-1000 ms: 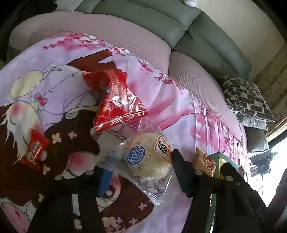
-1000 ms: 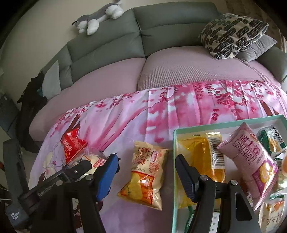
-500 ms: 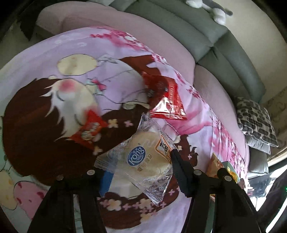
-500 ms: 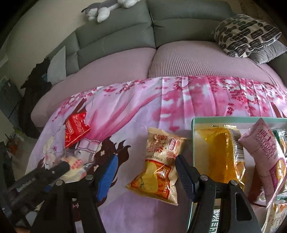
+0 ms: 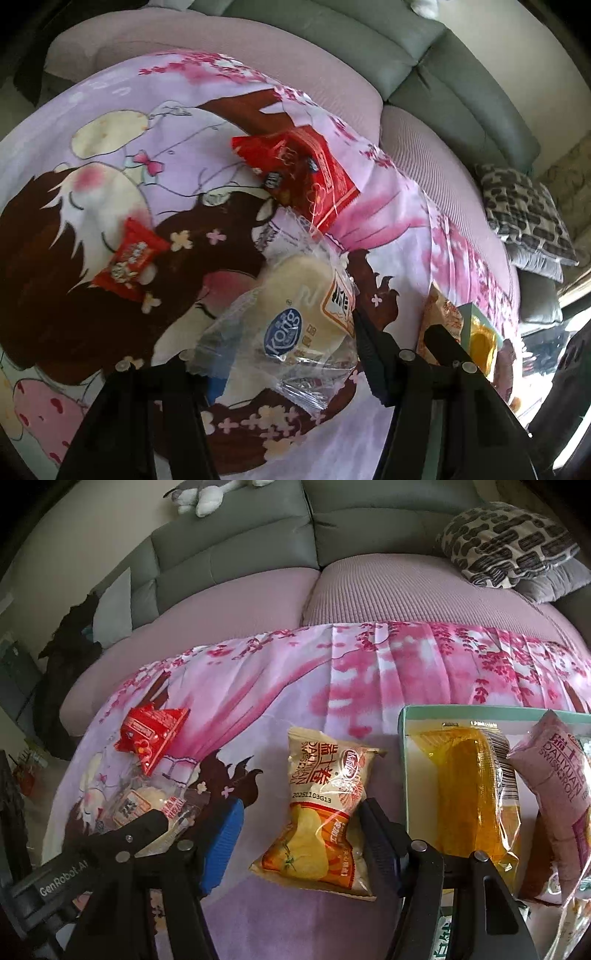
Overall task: Organize snacks
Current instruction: 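Grasp the yellow-orange bread bag with the right tool while the left tool grasps the clear-wrapped bun, then lift and carry the bread bag and wrapped bun over the teal tray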
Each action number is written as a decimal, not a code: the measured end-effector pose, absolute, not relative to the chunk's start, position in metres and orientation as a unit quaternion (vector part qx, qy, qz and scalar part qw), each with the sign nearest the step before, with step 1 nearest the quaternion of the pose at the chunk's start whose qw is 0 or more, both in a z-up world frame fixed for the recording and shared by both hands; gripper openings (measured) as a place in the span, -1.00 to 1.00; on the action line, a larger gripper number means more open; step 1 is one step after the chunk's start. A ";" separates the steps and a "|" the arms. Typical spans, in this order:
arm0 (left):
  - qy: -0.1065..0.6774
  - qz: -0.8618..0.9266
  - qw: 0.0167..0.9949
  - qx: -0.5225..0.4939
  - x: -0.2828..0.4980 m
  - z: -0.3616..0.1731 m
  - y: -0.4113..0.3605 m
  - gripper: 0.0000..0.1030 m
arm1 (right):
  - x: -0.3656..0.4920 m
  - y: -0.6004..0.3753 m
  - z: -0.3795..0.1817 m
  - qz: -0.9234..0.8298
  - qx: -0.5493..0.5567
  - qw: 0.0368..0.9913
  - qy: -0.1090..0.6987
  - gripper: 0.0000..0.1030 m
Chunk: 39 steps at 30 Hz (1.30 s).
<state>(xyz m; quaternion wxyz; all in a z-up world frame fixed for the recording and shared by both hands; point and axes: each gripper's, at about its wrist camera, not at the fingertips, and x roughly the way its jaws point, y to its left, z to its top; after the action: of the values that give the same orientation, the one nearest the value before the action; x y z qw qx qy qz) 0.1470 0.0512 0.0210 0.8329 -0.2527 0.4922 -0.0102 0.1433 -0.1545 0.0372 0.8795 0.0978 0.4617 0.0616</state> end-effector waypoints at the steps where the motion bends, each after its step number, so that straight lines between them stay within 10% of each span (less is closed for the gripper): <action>1: 0.495 -0.010 0.834 -0.244 0.148 0.021 0.049 0.20 | 0.143 -0.153 0.037 0.061 0.095 0.880 0.462 0.32; 18: 0.498 -0.035 0.837 -0.225 0.151 0.018 0.040 0.10 | 0.142 -0.151 0.034 0.062 0.099 0.881 0.458 -0.23; 39: 0.432 -0.063 0.869 -0.235 0.127 0.073 0.043 0.04 | 0.109 -0.186 0.090 0.048 0.153 0.897 0.411 -0.24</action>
<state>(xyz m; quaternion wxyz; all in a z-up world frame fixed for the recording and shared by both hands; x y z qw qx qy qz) 0.1269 0.0433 0.0735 0.8685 -0.2350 0.4318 -0.0633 0.1094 -0.1857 0.0905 0.8974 0.1534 0.4109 0.0481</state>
